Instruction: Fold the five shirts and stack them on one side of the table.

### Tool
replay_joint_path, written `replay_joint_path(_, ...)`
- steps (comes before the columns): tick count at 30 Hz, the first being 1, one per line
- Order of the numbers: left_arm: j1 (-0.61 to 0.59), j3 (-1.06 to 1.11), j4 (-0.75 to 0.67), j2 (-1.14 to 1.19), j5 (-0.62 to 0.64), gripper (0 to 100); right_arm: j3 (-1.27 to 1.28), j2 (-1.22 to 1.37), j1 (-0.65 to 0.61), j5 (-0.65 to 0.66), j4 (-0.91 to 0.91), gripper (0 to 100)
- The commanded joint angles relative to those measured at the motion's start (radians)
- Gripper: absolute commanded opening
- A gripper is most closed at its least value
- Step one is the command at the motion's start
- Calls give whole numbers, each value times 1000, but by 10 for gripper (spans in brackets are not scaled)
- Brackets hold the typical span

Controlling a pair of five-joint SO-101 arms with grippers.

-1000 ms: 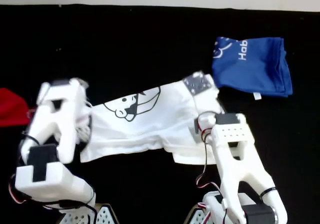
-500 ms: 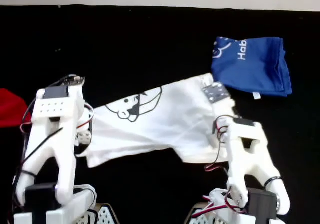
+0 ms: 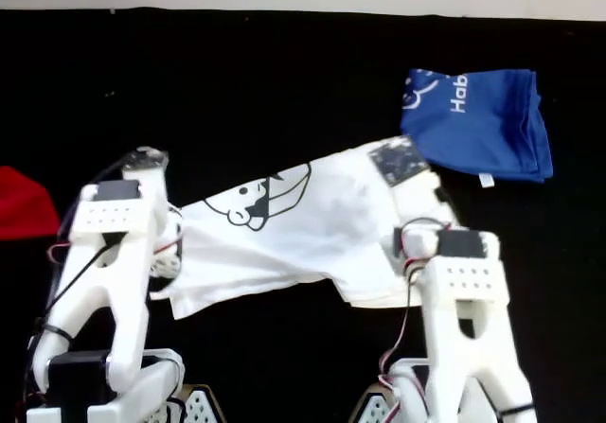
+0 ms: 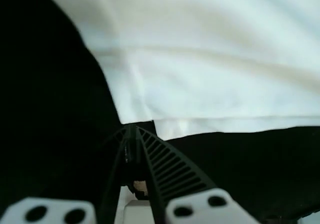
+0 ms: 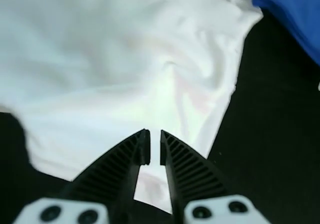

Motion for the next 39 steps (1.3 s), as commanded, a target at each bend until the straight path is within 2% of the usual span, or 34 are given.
replay_joint_path(1,87,74,-17,-28,3,9,12,-53,-67,-26,10,51)
replay_joint_path(5,114,134,-130,-27,8,14,13,-19,-74,-26,10,51)
replay_joint_path(9,114,176,-178,-19,8,14,13,-1,-74,-26,10,51)
replay_joint_path(14,51,111,-235,153,8,14,13,-5,-74,-26,10,51)
replay_joint_path(19,-117,-58,-152,335,-14,13,13,-7,-73,-26,10,51)
replay_joint_path(25,-292,-84,-150,351,-180,10,13,-7,-73,-26,10,51)
replay_joint_path(32,-407,-200,-140,352,-216,10,8,-7,-76,-35,10,51)
replay_joint_path(35,-414,-268,-40,352,-215,10,8,-7,-77,-86,10,51)
replay_joint_path(39,-364,-321,103,351,-210,10,8,1,-77,-89,5,51)
